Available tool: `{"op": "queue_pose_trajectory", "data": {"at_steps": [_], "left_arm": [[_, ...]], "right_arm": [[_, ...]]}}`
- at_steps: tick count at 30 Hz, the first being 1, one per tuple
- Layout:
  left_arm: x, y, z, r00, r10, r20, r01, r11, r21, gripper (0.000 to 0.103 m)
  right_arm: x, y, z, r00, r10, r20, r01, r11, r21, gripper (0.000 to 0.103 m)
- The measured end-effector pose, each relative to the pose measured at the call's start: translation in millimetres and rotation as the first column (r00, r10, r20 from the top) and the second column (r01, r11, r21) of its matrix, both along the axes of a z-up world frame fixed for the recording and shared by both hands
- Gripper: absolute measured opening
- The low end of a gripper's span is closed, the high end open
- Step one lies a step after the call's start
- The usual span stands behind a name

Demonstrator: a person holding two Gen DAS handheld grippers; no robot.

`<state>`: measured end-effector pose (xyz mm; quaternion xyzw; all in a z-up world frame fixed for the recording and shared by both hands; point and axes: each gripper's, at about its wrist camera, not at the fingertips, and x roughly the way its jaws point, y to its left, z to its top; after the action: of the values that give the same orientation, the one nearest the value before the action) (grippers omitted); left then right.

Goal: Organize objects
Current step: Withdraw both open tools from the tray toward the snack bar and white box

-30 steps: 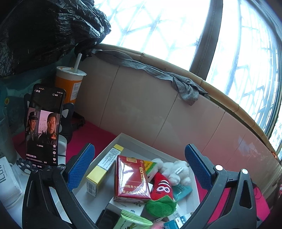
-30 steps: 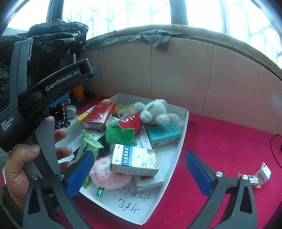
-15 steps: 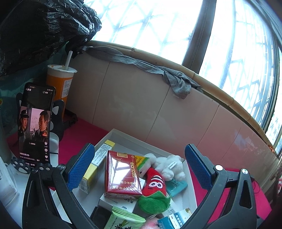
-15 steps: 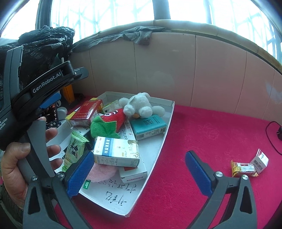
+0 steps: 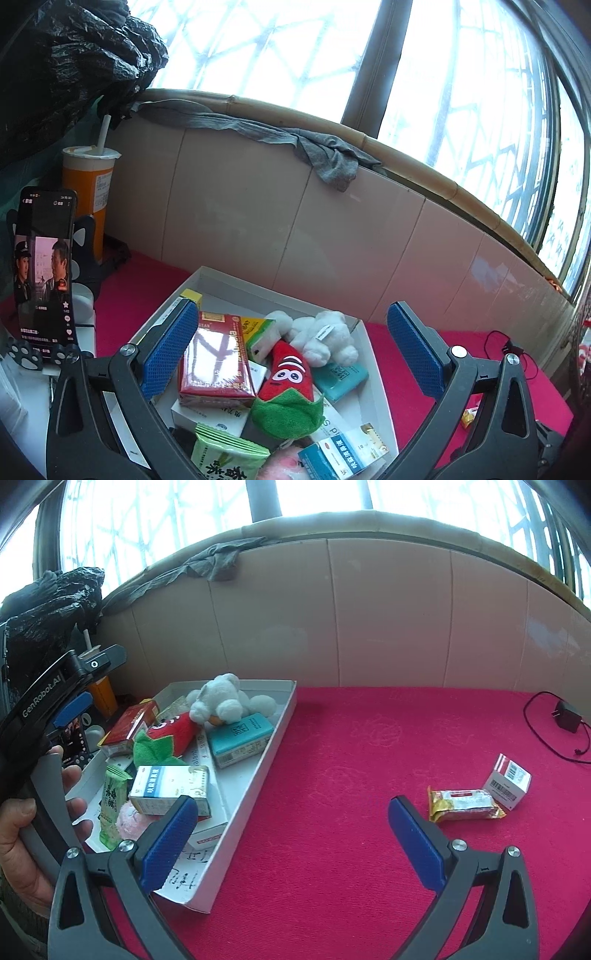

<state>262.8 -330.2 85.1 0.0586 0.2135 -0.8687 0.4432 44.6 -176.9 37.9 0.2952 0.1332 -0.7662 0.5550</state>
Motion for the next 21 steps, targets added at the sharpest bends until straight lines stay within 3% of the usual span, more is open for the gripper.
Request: {"op": "queue_pose_trajectory", "data": {"at_steps": [5, 11, 17, 21], "left_arm": [[-11.9, 9.6, 3.0, 0.995, -0.097, -0.026, 0.098, 0.995, 0.006, 0.103], [-39.7, 33.8, 6.5, 0.967, -0.254, -0.021, 0.254, 0.967, 0.010, 0.103], [-79.8, 72.7, 5.2, 0.894, -0.445, 0.050, 0.445, 0.895, 0.002, 0.103], [-106.1, 99.9, -1.7, 0.828, -0.547, 0.122, 0.551, 0.835, 0.004, 0.103]], "right_arm": [[-34.5, 24.6, -2.3, 0.993, -0.115, 0.004, 0.115, 0.993, 0.000, 0.103], [-85.4, 61.5, -5.6, 0.961, -0.277, 0.002, 0.277, 0.961, -0.008, 0.103], [-142.4, 80.6, -10.9, 0.913, -0.406, -0.050, 0.407, 0.913, 0.018, 0.103], [-171.3, 63.8, -18.7, 0.932, -0.347, -0.106, 0.356, 0.930, 0.088, 0.103]]}}
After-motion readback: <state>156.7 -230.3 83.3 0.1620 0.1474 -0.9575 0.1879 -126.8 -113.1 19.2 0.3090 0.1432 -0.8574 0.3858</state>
